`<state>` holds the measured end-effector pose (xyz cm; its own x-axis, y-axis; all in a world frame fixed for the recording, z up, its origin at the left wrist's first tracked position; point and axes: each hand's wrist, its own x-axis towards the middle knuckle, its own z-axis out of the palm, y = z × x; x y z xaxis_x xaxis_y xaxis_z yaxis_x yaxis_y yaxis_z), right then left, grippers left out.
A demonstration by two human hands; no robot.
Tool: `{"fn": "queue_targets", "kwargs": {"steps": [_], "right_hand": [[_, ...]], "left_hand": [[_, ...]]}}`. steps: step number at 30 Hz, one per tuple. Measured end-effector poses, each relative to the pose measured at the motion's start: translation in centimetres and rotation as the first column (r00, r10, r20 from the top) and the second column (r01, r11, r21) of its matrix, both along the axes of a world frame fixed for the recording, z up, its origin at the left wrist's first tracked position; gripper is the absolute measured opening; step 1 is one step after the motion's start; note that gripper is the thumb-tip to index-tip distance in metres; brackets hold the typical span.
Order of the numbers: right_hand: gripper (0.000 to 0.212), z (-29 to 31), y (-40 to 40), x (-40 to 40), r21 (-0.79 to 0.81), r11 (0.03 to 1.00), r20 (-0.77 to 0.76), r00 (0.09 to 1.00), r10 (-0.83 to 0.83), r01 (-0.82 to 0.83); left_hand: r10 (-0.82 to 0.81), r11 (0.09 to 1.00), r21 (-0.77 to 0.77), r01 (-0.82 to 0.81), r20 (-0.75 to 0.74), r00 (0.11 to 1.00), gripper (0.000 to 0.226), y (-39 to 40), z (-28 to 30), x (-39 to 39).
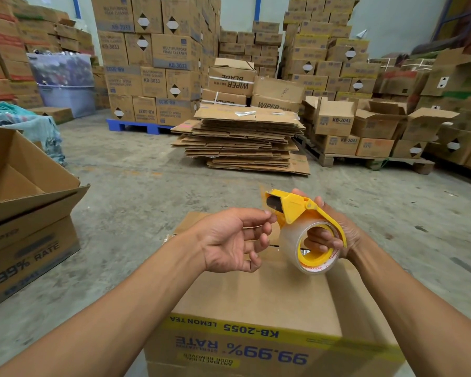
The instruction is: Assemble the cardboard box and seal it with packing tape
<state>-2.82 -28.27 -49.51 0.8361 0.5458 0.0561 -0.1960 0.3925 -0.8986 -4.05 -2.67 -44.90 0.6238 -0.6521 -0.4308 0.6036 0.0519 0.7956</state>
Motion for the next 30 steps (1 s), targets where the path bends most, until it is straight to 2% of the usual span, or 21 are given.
{"fn": "queue_targets", "kwargs": {"steps": [7, 11, 14, 21, 24, 27, 28, 30], "right_hand": [[0.053, 0.7, 0.1, -0.4, -0.029, 0.999, 0.012, 1.000, -0.027, 0.027], [0.060, 1.4, 0.1, -1.1, -0.068, 0.994, 0.014, 0.997, -0.079, 0.080], [0.065, 2.2, 0.1, -1.7, -0.162, 0.982, 0.028, 0.995, -0.097, 0.100], [0.069, 5.0, 0.8, -2.5, -0.441, 0.897, 0.065, 0.996, 0.055, -0.021], [0.071, 6.0, -0.3, -2.9, -0.511, 0.859, 0.049, 0.999, 0.021, 0.007], [0.073, 6.9, -2.7, -4.1, -0.552, 0.832, 0.022, 0.998, -0.052, 0.056], [0.074, 7.2, -3.2, -4.4, -0.569, 0.821, 0.018, 0.998, -0.056, 0.056], [0.075, 8.0, -3.1, -4.6, -0.612, 0.788, 0.040, 0.998, -0.044, 0.059]], "left_hand": [[-0.007, 1.000, -0.018, 0.006, -0.052, 0.999, 0.034, 0.3, 0.1, 0.0], [-0.042, 0.998, 0.049, 0.041, 0.027, 0.999, 0.014, -0.1, -0.2, -0.1], [-0.107, 0.991, 0.091, 0.102, 0.049, 0.993, 0.007, 0.3, -0.3, 0.2], [-0.182, 0.974, 0.151, 0.171, 0.066, 0.981, 0.007, 2.1, -1.6, 2.5], [-0.143, 0.979, 0.158, 0.129, 0.077, 0.987, 0.005, 4.3, -1.8, 4.3], [-0.070, 0.986, 0.159, 0.057, 0.077, 0.995, 0.027, 8.1, -2.6, 6.0], [-0.076, 0.981, 0.188, 0.058, 0.088, 0.993, 0.026, 9.0, -2.5, 6.3], [-0.088, 0.962, 0.269, 0.045, 0.150, 0.985, 0.006, 9.6, -1.8, 6.8]]}}
